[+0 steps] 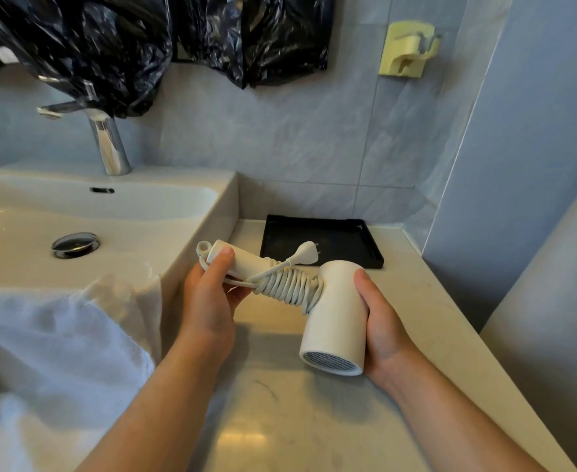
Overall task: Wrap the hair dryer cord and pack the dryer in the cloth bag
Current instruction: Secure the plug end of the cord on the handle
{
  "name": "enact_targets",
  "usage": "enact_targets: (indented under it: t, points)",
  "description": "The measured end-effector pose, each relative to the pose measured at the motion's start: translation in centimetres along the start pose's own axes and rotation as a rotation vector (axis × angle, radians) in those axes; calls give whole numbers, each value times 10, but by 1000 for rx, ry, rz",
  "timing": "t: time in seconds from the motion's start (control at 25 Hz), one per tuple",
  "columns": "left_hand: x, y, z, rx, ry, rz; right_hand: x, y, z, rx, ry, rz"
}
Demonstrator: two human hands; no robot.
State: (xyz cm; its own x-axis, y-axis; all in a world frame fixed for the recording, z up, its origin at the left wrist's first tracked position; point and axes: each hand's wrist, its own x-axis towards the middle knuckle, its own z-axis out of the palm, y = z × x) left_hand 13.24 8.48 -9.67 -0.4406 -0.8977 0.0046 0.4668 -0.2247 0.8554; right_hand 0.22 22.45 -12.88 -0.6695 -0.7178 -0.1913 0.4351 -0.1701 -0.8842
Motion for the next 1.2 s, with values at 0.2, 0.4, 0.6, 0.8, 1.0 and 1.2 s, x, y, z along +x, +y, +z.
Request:
enact_targets:
  t: [0.2, 0.4, 0.6, 0.8, 1.0, 1.2]
  points:
    - [1, -3, 0, 20, 53, 21, 5, 3, -7, -34, 30, 51]
    - [6, -3, 0, 73, 103, -5, 5, 0, -3, -45, 97, 111]
    - [5, 22, 16, 177, 97, -151, -4, -26, 15, -10, 200, 224]
    - [-3, 85, 46, 279, 72, -254, -30, -88, 39, 5, 261, 319]
    - [-12, 159, 74, 308, 69, -279, -49, -154, 69, -33, 206, 339]
    - [-13, 225, 71, 289, 75, -229, -50, -195, 109, -85, 100, 322]
